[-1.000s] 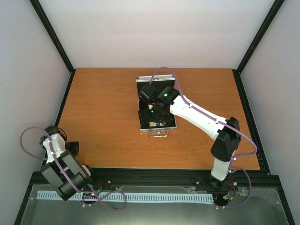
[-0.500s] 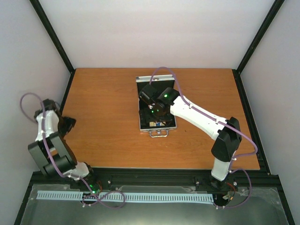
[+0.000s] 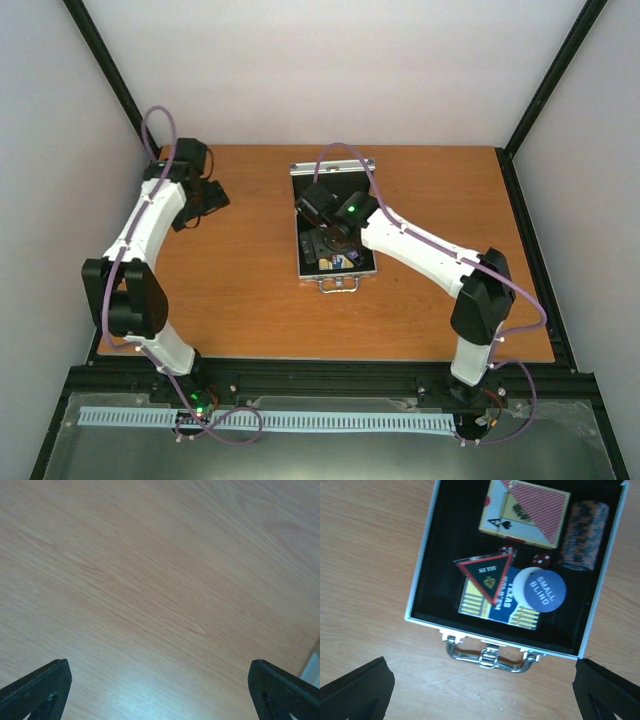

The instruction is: Pack up texas hold em set

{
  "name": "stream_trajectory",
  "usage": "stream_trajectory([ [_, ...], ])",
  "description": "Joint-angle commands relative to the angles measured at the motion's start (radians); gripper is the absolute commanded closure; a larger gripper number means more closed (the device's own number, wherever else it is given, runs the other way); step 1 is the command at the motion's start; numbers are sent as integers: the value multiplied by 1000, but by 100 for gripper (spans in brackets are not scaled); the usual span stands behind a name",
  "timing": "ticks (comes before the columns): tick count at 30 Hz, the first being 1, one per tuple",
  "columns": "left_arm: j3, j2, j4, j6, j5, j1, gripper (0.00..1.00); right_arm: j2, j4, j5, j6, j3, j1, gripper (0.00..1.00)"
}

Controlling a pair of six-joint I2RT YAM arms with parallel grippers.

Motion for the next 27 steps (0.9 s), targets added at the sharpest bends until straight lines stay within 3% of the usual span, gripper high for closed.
stream_trajectory([
  [1, 41, -7, -56, 102, -33, -107, 0, -106, 113, 115, -40, -91, -24, 0],
  [6, -45, -87, 7, 124, 16, -181, 0, -220, 187, 123, -38, -218, -112, 0],
  [15, -163, -117, 58, 227, 53, -210, 0, -392, 300, 70, -54, -462, -308, 0],
  [22, -196, -127, 108, 275, 163, -213, 0, -391, 334, 133, -105, -445, -359, 0],
  [27, -183, -133, 91, 294, 168, -214, 0, -388, 333, 158, -84, -421, -361, 0],
])
